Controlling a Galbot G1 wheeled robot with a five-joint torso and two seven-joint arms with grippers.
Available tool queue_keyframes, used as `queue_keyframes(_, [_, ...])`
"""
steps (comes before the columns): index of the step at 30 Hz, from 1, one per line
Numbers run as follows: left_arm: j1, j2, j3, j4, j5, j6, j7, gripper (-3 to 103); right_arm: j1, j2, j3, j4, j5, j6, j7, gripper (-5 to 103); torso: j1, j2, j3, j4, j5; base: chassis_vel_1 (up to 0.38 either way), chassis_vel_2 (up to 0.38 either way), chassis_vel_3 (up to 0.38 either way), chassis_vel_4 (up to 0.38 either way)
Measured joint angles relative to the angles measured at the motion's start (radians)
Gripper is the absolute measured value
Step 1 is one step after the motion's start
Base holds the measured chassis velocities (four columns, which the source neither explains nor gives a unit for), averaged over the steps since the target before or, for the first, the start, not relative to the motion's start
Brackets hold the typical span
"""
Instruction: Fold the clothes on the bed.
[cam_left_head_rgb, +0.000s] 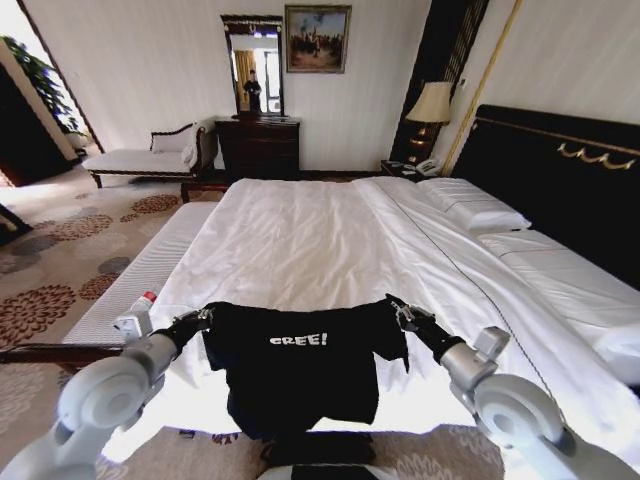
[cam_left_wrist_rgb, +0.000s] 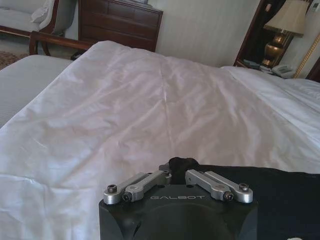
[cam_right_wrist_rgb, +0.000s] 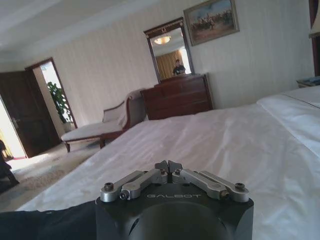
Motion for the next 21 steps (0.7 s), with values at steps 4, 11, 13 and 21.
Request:
queue_keyframes(4, [-0.029,0.013,-0.082,-0.024,-0.101,-0.027,0.018,0,0.087,-0.01,-0.011,-0.013,0.071,0.082,-0.075,0,0.0,0.0,0.0,0.0005,0.0,0.0,0.0,0.0,0.0])
queue_keyframes(11, [-0.185,0.077,-0.18,-0.069,-0.286,-0.103,0.028,0,0.216,-0.049,0.034,0.02,0.153,0.181,-0.132,0,0.0,0.0,0.0,-0.0006,-0.0001,0.0,0.0,0.0,0.0])
queue_keyframes(13, [-0.297,0.128,-0.163,-0.035,-0.305,-0.126,0.012,0,0.322,-0.109,0.029,0.007,0.171,0.195,-0.136,0,0.0,0.0,0.0,-0.0005,0.0004,0.0,0.0,0.0,0.0])
queue_keyframes(21, [-0.703,0.267,0.096,0.193,-0.322,-0.132,0.003,0,0.844,-0.26,-0.273,-0.199,0.239,0.204,-0.125,0,0.0,0.0,0.0,0.0,-0.0008,0.0,0.0,0.0,0.0])
